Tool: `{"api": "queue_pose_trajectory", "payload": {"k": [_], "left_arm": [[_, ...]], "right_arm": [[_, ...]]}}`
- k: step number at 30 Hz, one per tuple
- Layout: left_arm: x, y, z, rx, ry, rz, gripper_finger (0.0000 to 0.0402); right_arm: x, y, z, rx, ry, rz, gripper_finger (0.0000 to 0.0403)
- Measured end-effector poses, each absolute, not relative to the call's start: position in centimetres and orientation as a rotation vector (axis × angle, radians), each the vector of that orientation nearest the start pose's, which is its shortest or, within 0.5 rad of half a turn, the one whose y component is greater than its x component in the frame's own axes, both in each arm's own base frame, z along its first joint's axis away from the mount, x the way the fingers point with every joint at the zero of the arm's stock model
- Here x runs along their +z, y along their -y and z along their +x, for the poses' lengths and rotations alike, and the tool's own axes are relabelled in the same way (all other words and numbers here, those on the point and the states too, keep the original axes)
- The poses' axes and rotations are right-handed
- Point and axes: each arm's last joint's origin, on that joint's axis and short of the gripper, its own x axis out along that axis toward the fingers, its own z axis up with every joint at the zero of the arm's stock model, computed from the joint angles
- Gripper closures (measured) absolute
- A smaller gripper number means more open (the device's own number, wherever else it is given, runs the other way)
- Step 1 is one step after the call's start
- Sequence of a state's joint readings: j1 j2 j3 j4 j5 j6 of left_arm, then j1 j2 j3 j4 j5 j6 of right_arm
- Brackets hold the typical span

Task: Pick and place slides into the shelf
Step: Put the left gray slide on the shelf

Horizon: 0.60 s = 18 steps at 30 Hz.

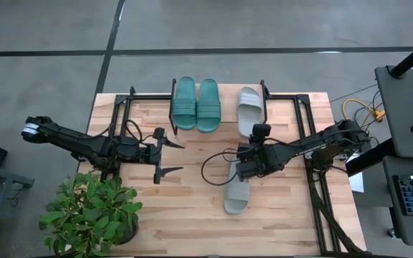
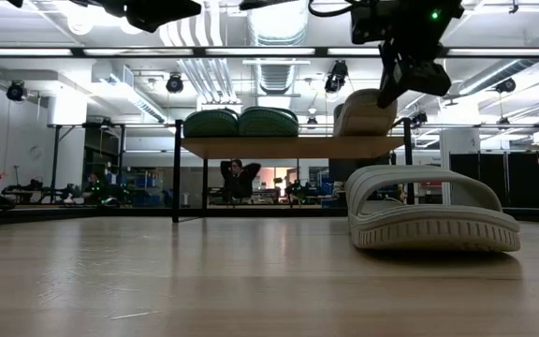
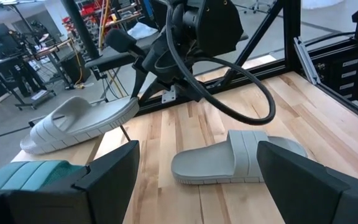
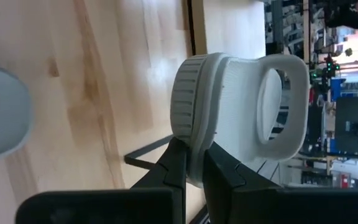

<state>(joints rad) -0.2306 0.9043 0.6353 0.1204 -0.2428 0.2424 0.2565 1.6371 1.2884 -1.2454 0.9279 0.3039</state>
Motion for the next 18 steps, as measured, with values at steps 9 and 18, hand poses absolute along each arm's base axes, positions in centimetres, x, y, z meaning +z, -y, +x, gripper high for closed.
{"api": "queue_pose_trajectory", "payload": {"k": [9,18], "left_arm": [[28.92,3.98,19.99,-0.006,-0.149,0.278,0.0094],[28.92,3.98,19.99,-0.006,-0.149,0.278,0.0094]], "right_arm": [[25.83,-4.94,28.1,-0.72,-1.233,-0.646,0.0385],[25.78,-4.81,27.49,-0.75,-1.268,-0.613,0.0385]]}}
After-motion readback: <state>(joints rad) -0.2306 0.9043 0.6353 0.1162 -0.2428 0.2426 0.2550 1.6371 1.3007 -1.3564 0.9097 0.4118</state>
